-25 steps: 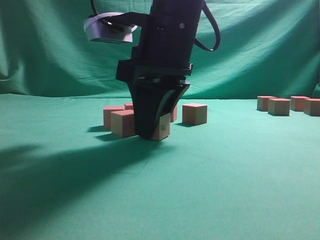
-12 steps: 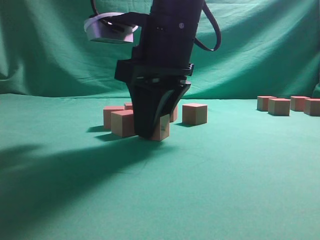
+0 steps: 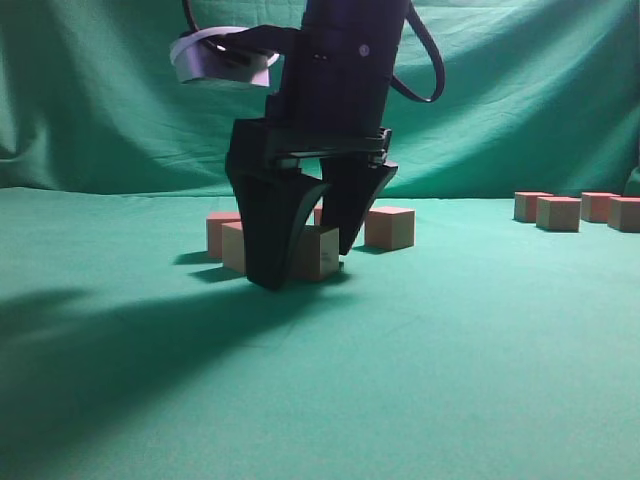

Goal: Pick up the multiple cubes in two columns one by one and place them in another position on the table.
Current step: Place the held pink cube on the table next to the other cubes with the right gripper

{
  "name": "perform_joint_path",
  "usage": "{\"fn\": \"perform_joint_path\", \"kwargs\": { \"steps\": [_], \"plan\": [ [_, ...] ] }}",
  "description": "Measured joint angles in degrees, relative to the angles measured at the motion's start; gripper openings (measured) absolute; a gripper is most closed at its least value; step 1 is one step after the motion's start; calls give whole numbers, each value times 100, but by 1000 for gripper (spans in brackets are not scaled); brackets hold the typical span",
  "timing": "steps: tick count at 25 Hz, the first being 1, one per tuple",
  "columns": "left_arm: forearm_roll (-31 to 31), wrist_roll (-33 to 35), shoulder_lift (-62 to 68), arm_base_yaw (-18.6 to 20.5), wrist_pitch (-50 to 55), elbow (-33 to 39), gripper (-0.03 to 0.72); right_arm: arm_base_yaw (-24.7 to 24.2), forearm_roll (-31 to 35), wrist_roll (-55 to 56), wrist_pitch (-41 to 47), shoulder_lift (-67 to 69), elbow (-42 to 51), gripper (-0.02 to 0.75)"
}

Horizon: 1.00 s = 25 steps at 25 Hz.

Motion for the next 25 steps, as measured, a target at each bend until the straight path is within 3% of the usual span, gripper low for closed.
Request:
{"fn": "perform_joint_path", "kwargs": {
  "steps": [14, 16, 17, 21, 25],
  "plan": [
    [0, 0, 0, 0, 0, 0, 0, 0, -532, 386, 672, -1221, -283, 591],
    [0, 0, 0, 0, 0, 0, 0, 0, -796, 644, 871, -1462, -331, 591],
    [0, 0, 0, 0, 0, 0, 0, 0, -1019, 782, 970, -1590, -341, 545],
    [0, 0, 0, 0, 0, 0, 0, 0, -1955, 1329, 1592, -2020, -341, 544],
    [0, 0, 0, 0, 0, 0, 0, -393, -2319, 1924, 1824, -2297, -341, 544]
  ]
}}
